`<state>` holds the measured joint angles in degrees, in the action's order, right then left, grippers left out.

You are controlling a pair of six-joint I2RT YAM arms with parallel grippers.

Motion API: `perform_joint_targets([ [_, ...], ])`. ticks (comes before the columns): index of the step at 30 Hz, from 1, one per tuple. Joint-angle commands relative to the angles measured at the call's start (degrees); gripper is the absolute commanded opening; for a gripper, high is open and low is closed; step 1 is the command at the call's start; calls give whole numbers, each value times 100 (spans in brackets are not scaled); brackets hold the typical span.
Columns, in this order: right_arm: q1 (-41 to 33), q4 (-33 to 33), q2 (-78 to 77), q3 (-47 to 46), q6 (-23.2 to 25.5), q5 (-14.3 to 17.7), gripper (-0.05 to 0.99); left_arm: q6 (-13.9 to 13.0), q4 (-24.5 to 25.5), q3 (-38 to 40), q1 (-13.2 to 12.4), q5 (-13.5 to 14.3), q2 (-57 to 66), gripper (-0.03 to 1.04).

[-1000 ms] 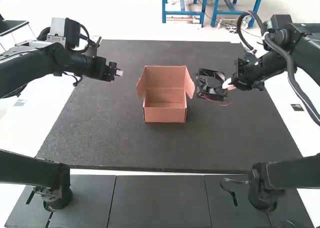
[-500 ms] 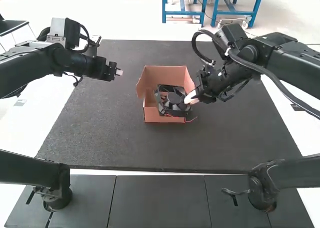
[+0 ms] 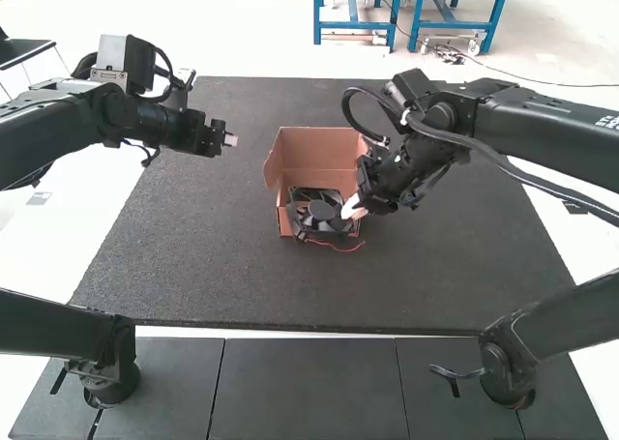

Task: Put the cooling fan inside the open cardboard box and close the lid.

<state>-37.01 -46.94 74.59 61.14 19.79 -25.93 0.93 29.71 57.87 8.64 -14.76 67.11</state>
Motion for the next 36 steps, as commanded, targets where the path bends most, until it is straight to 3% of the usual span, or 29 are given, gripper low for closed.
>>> perform_joint_targets([
  [1, -60, 159, 144, 73, -195, -35, -2, 48, -1, 146, -3, 26, -111, 96],
  [15, -69, 484, 1049, 302, -582, 62, -2, 180, -71, 146, -3, 26, -155, 96],
  [36, 116, 712, 1998, 926, -757, 633, -2, 355, -168, 102, -3, -79, -278, 96],
])
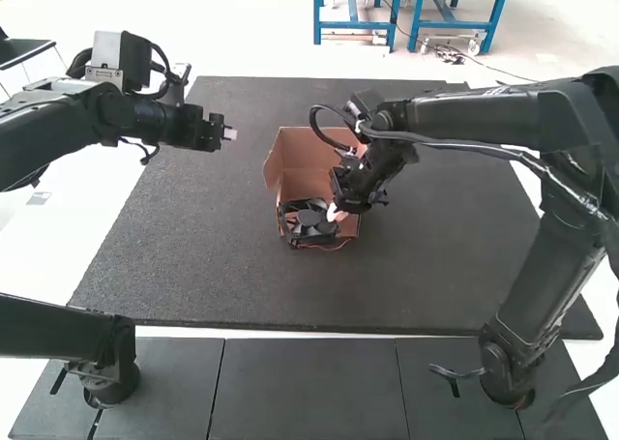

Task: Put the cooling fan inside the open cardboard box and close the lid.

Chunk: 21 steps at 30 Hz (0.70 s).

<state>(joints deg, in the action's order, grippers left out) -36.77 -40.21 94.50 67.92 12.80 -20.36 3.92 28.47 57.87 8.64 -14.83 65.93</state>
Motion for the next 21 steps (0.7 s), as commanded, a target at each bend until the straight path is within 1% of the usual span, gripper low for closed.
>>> perform_joint_targets([
  [1, 109, 66, 25, 274, -58, 85, -2, 65, -61, 93, -3, -81, -151, 96],
  [5, 188, 118, 69, 353, -49, 252, -2, 109, -78, 84, -3, -108, -177, 96],
  [12, 346, 215, 86, 406, -5, 261, -2, 100, -43, 84, -3, -134, -247, 96],
  [18, 373, 259, 165, 441, -5, 340, -2, 109, -61, 84, -3, -169, -247, 96],
  [21, 373, 259, 253, 529, -14, 357, -2, 161, -70, 93, 14, -169, -247, 96],
])
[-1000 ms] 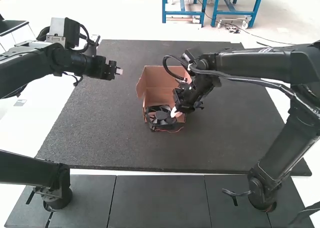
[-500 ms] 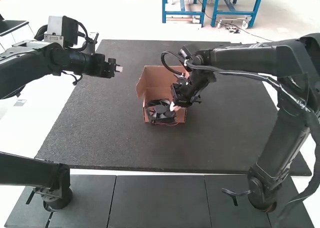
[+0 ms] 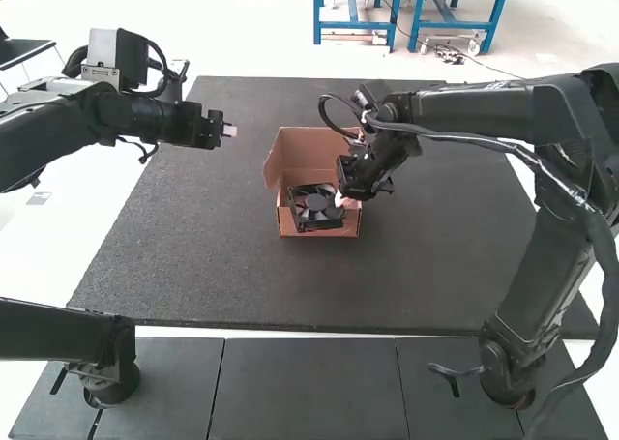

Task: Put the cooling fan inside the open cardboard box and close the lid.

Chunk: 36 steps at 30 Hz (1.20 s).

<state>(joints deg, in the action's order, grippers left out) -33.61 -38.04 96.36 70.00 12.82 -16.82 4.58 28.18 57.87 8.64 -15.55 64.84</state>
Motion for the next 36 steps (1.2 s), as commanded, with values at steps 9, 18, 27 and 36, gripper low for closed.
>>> perform_joint_targets([
  [9, 65, 42, 314, 576, -87, 65, -2, 289, -59, 84, 146, -88, -173, 96],
  [18, 65, 42, 410, 647, -104, 82, -2, 298, -67, 84, 138, -88, -173, 96],
  [27, 56, 51, 542, 761, -174, 109, -2, 307, -67, 84, 129, -97, -173, 96],
  [36, 152, 42, 700, 981, -192, 126, -2, 298, -67, 58, 129, -88, -173, 96],
])
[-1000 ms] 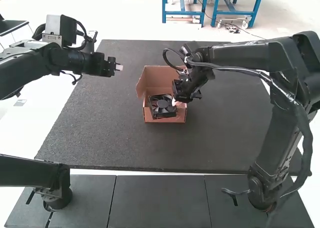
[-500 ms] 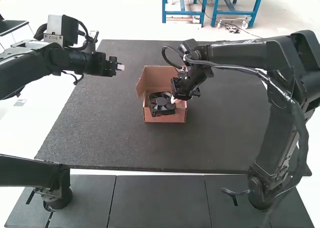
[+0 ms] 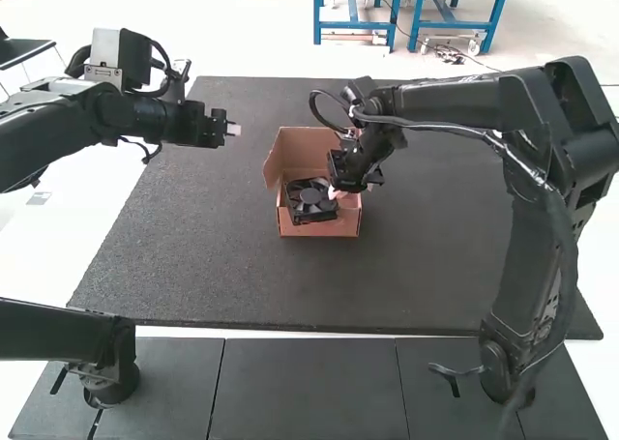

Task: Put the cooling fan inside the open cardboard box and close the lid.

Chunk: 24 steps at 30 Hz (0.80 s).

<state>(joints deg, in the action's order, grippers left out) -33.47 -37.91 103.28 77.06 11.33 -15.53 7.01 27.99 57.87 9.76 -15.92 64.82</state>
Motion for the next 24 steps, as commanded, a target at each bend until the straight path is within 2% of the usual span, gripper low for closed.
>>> perform_joint_targets([
  [1, 166, 38, 25, 301, -43, 6, -2, 55, -48, 58, 17, -51, -180, 96],
  [24, 342, 38, 377, 626, -35, 59, -2, 64, -83, 58, 35, -60, -189, 96],
])
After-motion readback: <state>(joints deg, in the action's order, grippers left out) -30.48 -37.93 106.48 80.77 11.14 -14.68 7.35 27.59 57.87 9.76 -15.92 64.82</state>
